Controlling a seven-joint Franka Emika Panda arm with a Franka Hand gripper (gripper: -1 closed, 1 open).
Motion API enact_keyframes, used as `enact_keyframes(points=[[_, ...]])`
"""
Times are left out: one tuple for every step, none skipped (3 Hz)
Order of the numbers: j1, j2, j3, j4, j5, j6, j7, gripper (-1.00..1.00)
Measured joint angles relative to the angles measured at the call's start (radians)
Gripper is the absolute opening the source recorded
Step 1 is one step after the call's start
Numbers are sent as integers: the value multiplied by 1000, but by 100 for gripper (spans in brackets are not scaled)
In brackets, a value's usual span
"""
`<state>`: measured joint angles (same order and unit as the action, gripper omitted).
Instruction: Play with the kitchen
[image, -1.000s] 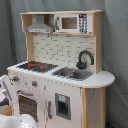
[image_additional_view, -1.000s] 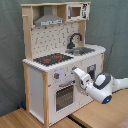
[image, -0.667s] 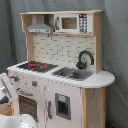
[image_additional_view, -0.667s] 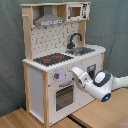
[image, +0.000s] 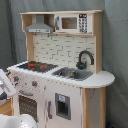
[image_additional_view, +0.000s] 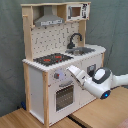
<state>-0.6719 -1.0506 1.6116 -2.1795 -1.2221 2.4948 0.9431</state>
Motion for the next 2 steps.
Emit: enact_keyframes(points=[[0,12,-5,16,1,3,-130,100],[-1,23,-5,23,1,5,-245,100]])
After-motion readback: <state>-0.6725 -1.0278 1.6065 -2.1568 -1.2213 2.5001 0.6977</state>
